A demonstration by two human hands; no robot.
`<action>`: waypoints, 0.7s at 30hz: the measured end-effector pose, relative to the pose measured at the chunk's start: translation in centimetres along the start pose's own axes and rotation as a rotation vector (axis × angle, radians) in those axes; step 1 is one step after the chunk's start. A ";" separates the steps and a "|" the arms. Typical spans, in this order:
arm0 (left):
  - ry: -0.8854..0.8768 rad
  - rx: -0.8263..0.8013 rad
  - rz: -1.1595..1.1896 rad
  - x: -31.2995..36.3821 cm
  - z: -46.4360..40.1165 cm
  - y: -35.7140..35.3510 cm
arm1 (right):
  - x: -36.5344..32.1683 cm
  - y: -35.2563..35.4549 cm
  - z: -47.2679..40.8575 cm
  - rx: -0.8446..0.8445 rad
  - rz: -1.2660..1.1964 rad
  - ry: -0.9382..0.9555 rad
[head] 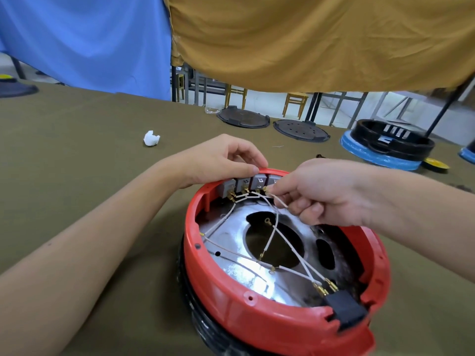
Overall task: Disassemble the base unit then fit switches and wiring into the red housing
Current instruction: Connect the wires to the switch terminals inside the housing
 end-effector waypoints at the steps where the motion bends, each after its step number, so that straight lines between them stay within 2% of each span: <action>1: 0.002 0.001 -0.004 0.0 0.0 0.0 | 0.1 -0.1 -0.1 0.028 -0.018 -0.003; 6: 0.012 -0.007 -0.017 0.0 0.0 -0.1 | 0.5 -0.3 -0.6 0.142 -0.034 0.014; 21: 0.006 -0.001 -0.054 0.3 0.1 0.0 | 0.0 -0.9 -1.2 0.247 0.047 0.014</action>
Point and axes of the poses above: each hand's wrist, its own z-axis away from the middle knuckle, its own y-axis out of the back of the hand, x = y × z, the point moved 4 cm from there along -z, towards the middle knuckle, and after that the axes turned 10 degrees about -x, right-handed, at the moved point
